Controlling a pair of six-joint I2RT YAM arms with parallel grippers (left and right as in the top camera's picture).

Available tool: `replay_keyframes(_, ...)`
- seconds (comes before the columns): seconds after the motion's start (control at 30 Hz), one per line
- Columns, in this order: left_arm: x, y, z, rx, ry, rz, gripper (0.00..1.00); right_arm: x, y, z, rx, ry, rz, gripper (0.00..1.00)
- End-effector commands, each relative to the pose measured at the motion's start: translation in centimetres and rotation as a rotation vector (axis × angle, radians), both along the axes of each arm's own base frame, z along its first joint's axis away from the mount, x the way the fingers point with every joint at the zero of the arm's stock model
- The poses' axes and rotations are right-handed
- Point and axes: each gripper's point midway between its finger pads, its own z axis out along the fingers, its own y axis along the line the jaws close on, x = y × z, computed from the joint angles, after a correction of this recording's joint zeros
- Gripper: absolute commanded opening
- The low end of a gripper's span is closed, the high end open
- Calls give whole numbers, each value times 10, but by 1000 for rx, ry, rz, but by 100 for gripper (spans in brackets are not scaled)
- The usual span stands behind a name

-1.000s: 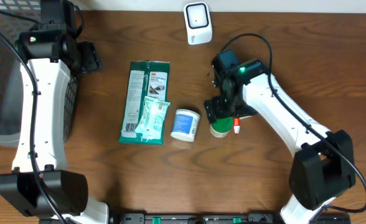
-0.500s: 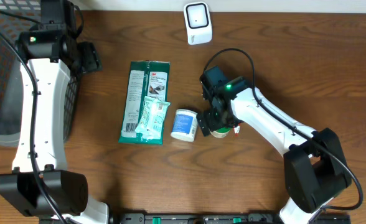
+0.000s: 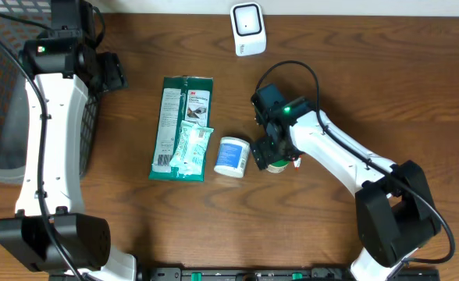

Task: Scan the item barcode
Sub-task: 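Raise the jar to the white scanner with the right gripper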

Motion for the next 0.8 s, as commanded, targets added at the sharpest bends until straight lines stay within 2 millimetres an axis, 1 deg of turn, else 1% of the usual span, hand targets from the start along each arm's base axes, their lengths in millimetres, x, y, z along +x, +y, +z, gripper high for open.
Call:
replay_keyframes(0.0, 0, 9, -5, 31, 19, 6, 78, -6, -5, -11, -23, 11, 11, 85)
replay_keyframes(0.13, 0, 9, -5, 31, 19, 6, 78, -5, -4, -11, -19, 5, 10, 79)
replay_keyframes(0.17, 0, 9, -5, 31, 19, 6, 78, -4, -4, -11, -18, 3, 10, 77)
replay_keyframes(0.23, 0, 9, -5, 31, 19, 6, 78, -4, -4, -11, -18, 3, 10, 68)
replay_keyframes(0.3, 0, 9, -5, 31, 19, 6, 78, -4, -3, -10, -17, 1, 10, 65)
replay_keyframes(0.37, 0, 9, -5, 31, 19, 6, 78, -3, -3, -9, -16, 0, 10, 59)
replay_keyframes(0.47, 0, 9, -5, 31, 19, 6, 78, -2, -2, -3, -16, 0, 11, 54)
replay_keyframes(0.5, 0, 9, -5, 31, 19, 6, 78, -1, -2, 0, -17, 2, 11, 48)
replay_keyframes(0.53, 0, 9, -5, 31, 19, 6, 78, 0, -1, 5, -17, 2, 10, 39)
replay_keyframes(0.6, 0, 9, -5, 31, 19, 6, 78, 4, 2, 15, -14, -4, 11, 27)
replay_keyframes(0.7, 0, 9, -5, 31, 19, 6, 78, 15, 8, 44, -2, -28, 39, 2)
replay_keyframes(0.77, 0, 9, -5, 31, 19, 6, 78, 20, 11, 64, 5, -42, 55, 1)
